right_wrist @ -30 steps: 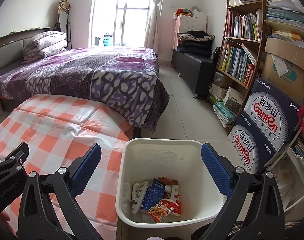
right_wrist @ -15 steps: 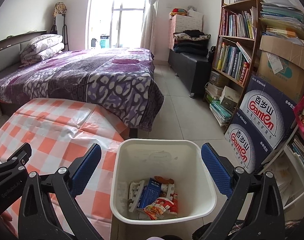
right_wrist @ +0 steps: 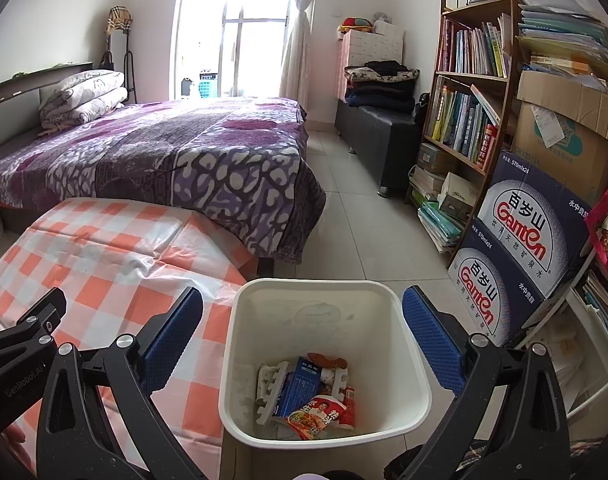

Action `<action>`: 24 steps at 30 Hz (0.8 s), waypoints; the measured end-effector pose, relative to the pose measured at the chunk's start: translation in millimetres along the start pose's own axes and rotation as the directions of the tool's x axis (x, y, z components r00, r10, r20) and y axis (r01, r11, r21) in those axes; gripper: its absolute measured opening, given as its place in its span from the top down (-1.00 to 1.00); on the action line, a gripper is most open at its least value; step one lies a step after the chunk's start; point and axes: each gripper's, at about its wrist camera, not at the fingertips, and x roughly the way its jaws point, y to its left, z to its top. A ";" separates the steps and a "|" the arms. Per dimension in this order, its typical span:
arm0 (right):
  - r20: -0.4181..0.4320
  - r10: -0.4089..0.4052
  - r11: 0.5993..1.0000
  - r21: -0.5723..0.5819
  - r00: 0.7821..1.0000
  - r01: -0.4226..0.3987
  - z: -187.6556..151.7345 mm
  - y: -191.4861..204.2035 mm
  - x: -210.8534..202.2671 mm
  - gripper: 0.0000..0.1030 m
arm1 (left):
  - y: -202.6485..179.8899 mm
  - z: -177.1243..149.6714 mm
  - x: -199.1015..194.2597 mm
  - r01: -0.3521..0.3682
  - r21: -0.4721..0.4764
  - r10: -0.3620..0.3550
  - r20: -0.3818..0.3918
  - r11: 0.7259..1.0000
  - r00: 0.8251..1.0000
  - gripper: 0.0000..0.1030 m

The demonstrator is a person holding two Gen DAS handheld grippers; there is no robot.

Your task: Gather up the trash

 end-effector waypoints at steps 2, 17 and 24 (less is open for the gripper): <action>0.000 0.000 1.000 0.001 1.000 0.000 0.0 -0.7 -0.3 -0.86 | 0.7 -0.2 0.6 0.001 0.003 -0.001 0.003 1.000 1.000 -0.84; -0.001 0.001 1.000 0.002 1.000 -0.001 -0.1 -2.5 0.4 -0.86 | 5.5 -0.2 3.3 0.021 -0.015 -0.021 -0.005 1.000 1.000 -0.76; -0.002 0.002 1.000 0.003 1.000 -0.002 -0.3 -5.0 -0.5 -0.86 | 8.1 0.5 5.2 0.015 -0.033 -0.015 -0.011 0.999 1.000 -0.78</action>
